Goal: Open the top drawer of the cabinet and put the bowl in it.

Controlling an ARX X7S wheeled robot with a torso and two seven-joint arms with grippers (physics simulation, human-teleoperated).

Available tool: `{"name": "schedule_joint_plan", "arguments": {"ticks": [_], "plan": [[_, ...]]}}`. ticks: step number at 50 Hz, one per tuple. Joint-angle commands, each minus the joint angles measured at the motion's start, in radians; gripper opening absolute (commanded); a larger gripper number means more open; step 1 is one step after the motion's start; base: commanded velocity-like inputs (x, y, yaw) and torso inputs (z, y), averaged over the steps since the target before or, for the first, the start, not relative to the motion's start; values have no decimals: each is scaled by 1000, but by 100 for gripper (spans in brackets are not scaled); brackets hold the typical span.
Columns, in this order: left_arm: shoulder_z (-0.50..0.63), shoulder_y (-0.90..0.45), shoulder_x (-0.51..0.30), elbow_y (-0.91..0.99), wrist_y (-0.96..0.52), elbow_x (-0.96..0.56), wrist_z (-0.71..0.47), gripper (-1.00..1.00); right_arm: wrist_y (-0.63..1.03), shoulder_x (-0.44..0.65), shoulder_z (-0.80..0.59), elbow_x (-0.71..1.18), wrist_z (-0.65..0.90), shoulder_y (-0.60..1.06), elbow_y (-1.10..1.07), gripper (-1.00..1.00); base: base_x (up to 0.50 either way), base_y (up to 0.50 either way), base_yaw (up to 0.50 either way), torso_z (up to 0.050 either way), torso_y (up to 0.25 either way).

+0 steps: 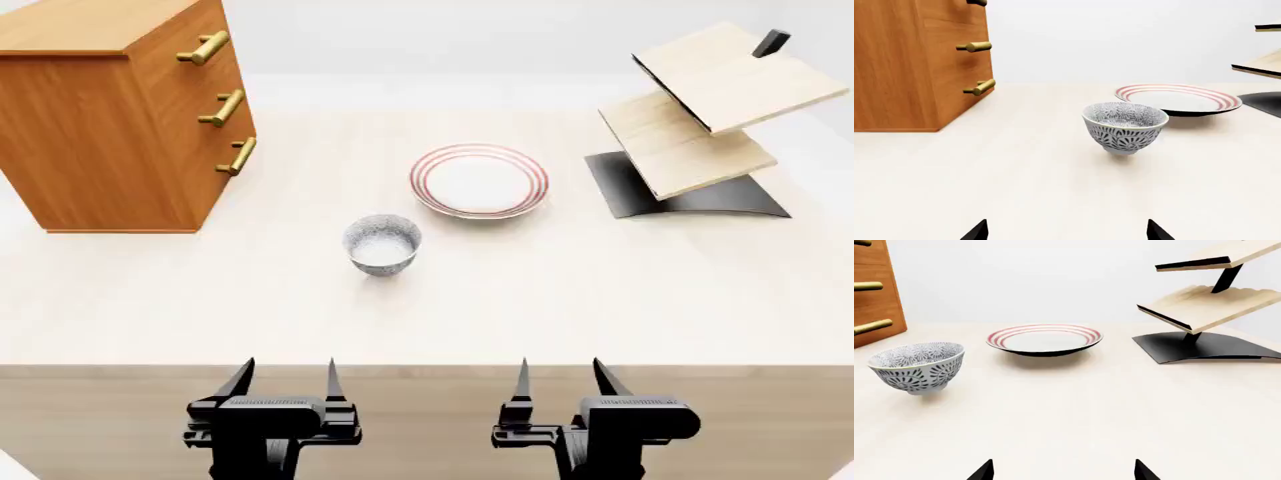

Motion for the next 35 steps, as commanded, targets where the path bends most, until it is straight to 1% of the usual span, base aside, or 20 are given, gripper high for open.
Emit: {"name": "schedule_joint_plan", "arguments": {"ticks": [1,7,13,35], "plan": [[20,3,-17,1,9,-17,-12,100,6,13,-16,18,28,6,7,100,0,0,0,50,47],[44,-3,-39,-16,25,-26,-36,100,-13,30,-33,51,65,23,45,100,0,0,0,50,45],[62,-9,-49,-33,41,-24,-60,100,-35,53,-59,63,57,16,45,100,0,0,0,50,31],[99,-10,-80,-23,38,-76,-77,100,-42,75,-83,92,111,31,69,100,0,0,0,50,22]]}}
